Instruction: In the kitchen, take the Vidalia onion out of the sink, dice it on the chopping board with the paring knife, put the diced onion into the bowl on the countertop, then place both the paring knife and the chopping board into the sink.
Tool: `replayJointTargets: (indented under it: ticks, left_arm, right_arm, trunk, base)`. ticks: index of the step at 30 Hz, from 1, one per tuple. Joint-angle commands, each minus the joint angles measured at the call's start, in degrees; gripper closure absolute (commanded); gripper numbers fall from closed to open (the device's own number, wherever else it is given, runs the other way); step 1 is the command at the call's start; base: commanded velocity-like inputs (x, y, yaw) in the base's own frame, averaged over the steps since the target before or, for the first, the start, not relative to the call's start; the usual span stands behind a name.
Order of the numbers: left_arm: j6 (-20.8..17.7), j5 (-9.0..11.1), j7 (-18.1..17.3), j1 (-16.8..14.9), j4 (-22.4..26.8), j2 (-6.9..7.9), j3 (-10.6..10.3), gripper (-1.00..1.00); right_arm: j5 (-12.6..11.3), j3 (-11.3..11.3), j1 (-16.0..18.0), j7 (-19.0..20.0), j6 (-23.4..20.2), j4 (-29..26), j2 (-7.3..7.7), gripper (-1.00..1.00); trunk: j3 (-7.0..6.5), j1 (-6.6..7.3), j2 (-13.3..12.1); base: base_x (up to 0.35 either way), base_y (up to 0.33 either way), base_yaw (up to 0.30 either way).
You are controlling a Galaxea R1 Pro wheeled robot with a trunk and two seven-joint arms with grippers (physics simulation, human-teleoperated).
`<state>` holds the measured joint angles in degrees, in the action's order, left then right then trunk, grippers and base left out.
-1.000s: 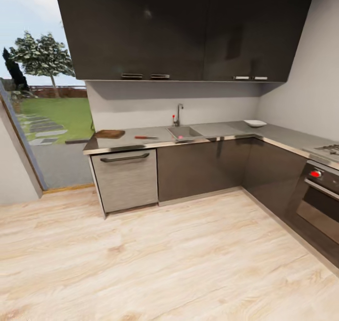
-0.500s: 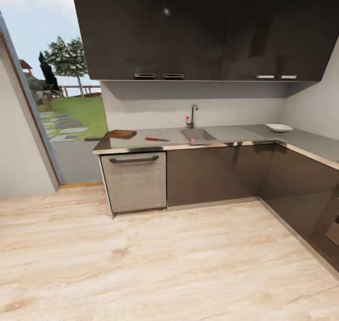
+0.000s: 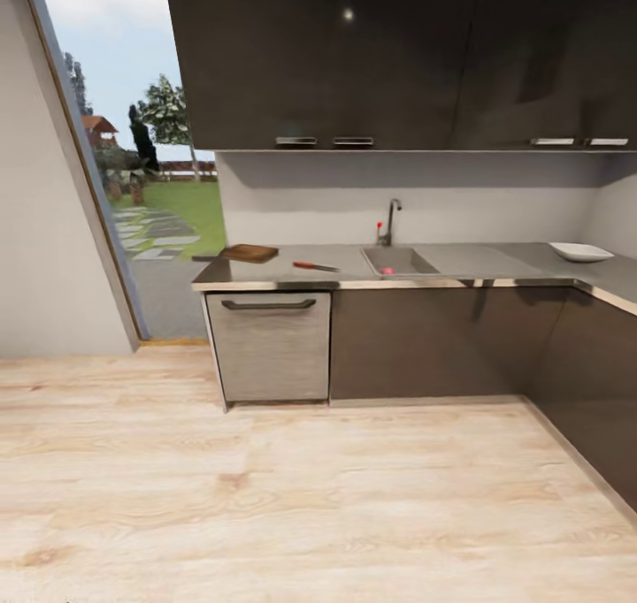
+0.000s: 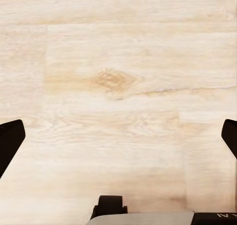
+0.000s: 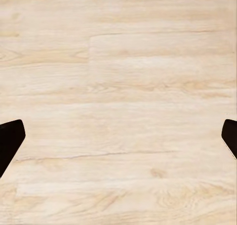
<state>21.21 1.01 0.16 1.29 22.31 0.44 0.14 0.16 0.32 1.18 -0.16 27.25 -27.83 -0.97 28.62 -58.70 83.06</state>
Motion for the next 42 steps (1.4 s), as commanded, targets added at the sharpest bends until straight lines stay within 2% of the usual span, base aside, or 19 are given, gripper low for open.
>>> replayJointTargets:
  ticks: [1,14,29,34,42]
  left_arm:
    - [0.06,0.11,0.02,0.03,0.1,0.0,-0.01,-1.0]
    - [0.06,0.05,0.02,0.03,0.17,0.0,-0.05,-1.0]
    - [0.06,0.1,0.02,0.03,0.02,-0.02,-0.06,-1.0]
    - [0.06,0.13,0.02,0.03,0.01,-0.08,-0.2,-1.0]
    - [0.06,0.12,0.02,0.03,-0.43,-0.04,-0.09,-1.0]
  right_arm:
    - [0.01,0.03,0.04,-0.02,0.17,0.05,0.0,-1.0]
    - [0.01,0.03,0.05,-0.02,0.17,0.05,0.0,-1.0]
    - [0.08,-0.03,0.04,-0.02,0.23,0.05,0.16,-1.0]
    - [0.08,0.0,0.05,-0.02,0.24,0.05,1.09,-1.0]
    - [0.02,0.01,0.05,-0.02,0.18,0.05,1.3,-1.0]
  trunk:
    - [0.05,-0.02,0.02]
    - [0.05,-0.02,0.02]
    - [0.05,-0.02,0.02]
    - [0.05,-0.02,0.02]
    - [0.05,-0.02,0.02]
  base:
    - [0.23,-0.23,0.244]
    - [0.198,-0.197,0.165]
    - [0.014,-0.013,0.006]
    - [0.0,0.0,0.0]
    - [0.0,0.0,0.0]
